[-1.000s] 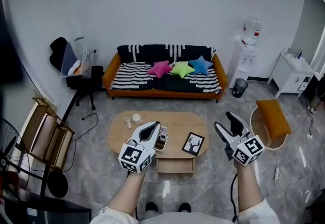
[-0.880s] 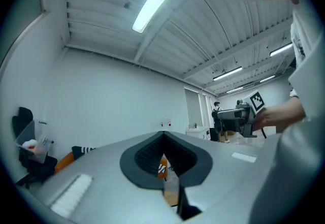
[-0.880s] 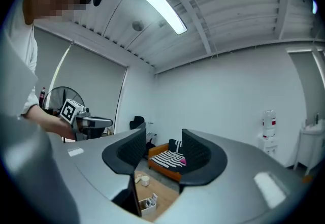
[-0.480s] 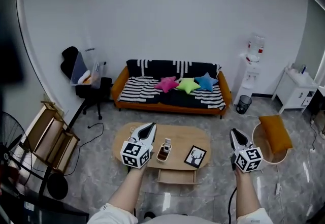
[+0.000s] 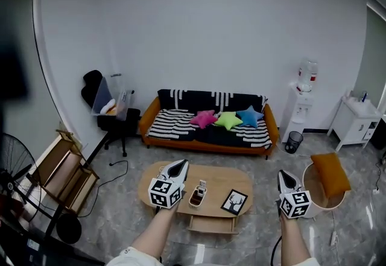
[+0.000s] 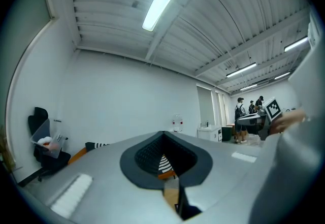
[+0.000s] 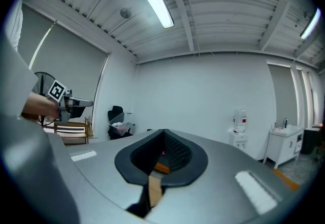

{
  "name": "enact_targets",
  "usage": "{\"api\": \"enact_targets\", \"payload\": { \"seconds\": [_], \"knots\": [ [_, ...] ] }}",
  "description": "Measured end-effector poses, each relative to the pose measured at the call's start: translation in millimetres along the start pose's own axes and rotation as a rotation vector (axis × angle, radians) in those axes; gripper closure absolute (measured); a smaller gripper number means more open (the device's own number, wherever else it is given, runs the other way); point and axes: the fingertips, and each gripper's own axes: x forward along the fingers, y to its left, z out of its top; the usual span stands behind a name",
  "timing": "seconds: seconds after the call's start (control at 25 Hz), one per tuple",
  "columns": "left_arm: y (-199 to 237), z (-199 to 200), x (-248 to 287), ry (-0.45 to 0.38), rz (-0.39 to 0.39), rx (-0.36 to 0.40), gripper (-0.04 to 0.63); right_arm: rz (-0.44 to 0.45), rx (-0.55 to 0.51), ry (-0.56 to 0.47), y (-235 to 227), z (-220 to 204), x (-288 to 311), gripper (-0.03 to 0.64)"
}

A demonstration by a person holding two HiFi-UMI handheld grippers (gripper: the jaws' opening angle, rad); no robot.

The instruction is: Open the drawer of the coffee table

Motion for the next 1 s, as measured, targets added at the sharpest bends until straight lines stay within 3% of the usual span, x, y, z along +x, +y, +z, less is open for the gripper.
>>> {"api": "enact_targets", "payload": {
  "seconds": [1.0],
  "knots": [
    [-33, 5, -1, -0.025, -0.001, 0.009, 0.597, 0.033, -0.031, -0.032, -6, 13, -21, 0.612]
  ]
}}
